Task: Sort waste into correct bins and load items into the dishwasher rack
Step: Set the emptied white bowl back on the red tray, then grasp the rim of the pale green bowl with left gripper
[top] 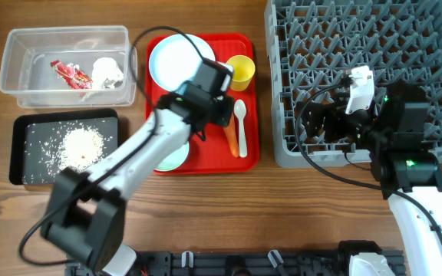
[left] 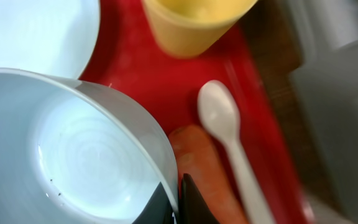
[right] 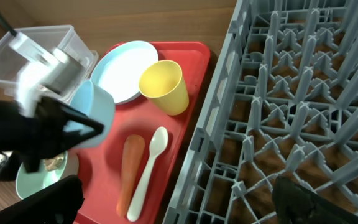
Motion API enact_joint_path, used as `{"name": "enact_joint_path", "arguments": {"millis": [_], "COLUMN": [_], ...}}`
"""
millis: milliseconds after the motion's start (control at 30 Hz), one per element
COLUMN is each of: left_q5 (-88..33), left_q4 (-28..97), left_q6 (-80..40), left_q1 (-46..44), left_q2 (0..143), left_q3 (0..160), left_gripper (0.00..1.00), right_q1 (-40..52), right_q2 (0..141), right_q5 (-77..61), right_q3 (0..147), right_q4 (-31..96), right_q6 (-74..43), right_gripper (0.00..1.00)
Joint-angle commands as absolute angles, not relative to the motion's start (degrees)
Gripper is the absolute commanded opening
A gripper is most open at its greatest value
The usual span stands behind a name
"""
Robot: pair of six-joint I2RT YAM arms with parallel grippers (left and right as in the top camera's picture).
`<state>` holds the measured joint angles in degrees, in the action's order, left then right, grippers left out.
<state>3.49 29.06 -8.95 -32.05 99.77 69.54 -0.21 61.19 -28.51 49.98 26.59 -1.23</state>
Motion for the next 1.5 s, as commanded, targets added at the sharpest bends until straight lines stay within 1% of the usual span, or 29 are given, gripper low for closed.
{"name": "enact_joint_path", "arguments": {"millis": [0, 267, 333, 433, 467, 600, 800, 900, 1000, 1033, 1167, 1200, 1467], "left_q5": [12.1, 11.0, 11.0, 11.0, 11.0, 11.0, 10.3, 7.7, 6.9, 6.9, 5.1, 4.6, 2.5], "left_q4": [30.0, 31.6, 31.9, 31.9, 31.9, 32.6, 44.6, 48.9, 53.9, 55.2, 57.5, 56.9, 47.8], "left_q6": [-10.9, -11.2, -11.2, -11.2, -11.2, -13.7, -19.0, -18.9, -18.9, -18.9, -19.0, -19.0, -20.2], "left_q1": [-31.7, -30.6, -30.6, -30.6, -30.6, -30.3, -28.9, -29.1, -29.1, -29.1, -29.1, -29.1, -29.1], "left_q2": [102.5, 104.3, 104.3, 104.3, 104.3, 104.0, 98.4, 94.4, 93.2, 93.3, 94.5, 94.8, 96.0], "left_q3": [69.5, 69.5, 69.5, 69.5, 69.5, 69.8, 75.6, 76.1, 76.1, 76.1, 73.2, 71.6, 61.1], "left_gripper": [0.04, 0.05, 0.25, 0.42, 0.45, 0.47, 0.52, 0.59, 0.71, 0.73, 0.7, 0.68, 0.68], "right_q1": [-0.3, -0.3, -0.3, -0.4, -0.4, -0.3, -0.4, -0.4, -0.4, -0.4, -0.4, -0.4, -0.4], "right_q2": [61.5, 61.5, 61.5, 61.5, 61.5, 61.5, 61.5, 61.5, 61.5, 61.5, 61.5, 61.5, 61.5], "right_q5": [-29.7, -29.7, -29.7, -29.7, -29.6, -29.7, -29.6, -29.6, -29.6, -29.6, -29.6, -29.6, -29.6], "right_q3": [51.4, 51.4, 51.4, 51.4, 51.4, 51.4, 51.4, 51.4, 51.4, 51.4, 51.4, 51.4, 51.4], "right_q4": [26.6, 26.7, 26.7, 26.7, 26.7, 26.9, 27.5, 27.5, 27.5, 27.5, 27.5, 27.4, 27.4], "right_q6": [-1.8, -2.1, -2.1, -2.1, -2.1, -2.1, -2.1, -2.1, -2.1, -2.1, -1.9, -1.8, -1.9], "right_gripper": [1.0, 1.0, 1.0, 1.0, 1.0, 1.0, 1.0, 0.99, 1.0, 1.0, 1.0, 1.0, 1.0]}}
